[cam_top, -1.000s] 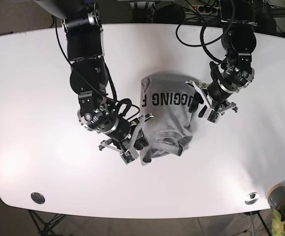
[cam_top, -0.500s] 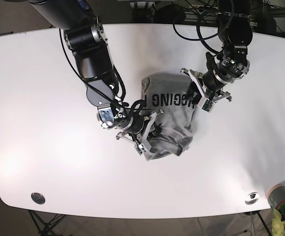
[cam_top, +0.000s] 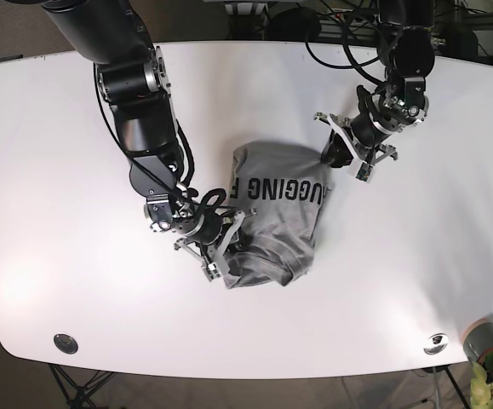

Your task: Fold the T-shirt properly

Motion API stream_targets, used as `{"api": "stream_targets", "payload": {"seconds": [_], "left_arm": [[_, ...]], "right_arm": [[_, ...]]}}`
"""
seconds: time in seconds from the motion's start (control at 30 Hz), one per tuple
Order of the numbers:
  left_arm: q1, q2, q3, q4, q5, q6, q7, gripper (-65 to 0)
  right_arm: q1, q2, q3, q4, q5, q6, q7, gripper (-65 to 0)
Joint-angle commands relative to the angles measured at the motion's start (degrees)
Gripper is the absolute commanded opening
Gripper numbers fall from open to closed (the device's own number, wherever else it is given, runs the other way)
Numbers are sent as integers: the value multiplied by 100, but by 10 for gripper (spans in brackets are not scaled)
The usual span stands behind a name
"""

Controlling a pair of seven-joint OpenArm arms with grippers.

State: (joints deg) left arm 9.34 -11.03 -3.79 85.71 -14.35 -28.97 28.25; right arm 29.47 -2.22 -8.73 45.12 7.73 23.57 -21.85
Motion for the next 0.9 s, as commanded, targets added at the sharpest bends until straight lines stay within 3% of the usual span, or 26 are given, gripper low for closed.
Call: {"api": "stream_targets", "payload": {"seconds": [0.0,0.3,0.47,0.67,0.87], "left_arm": [[19,-36,-12,224,77,0,168,-550],[116,-1,-21,1218,77,0,177,-550],[-209,61,32,1253,85,36,177,-550],[-886,386,58,506,129,44,177,-550],[-1510,404,58,-453,129,44,177,-550]], "right_arm": [[195,15,51,336,32,12,-97,-555],[20,-11,69,1602,32,12,-782,-555],[64,-11,69,1637,32,-23,-853,-555],[108,15,69,1611,-3,-32,-642,-550],[380,24,69,688,-3,-32,-334,-553]]}}
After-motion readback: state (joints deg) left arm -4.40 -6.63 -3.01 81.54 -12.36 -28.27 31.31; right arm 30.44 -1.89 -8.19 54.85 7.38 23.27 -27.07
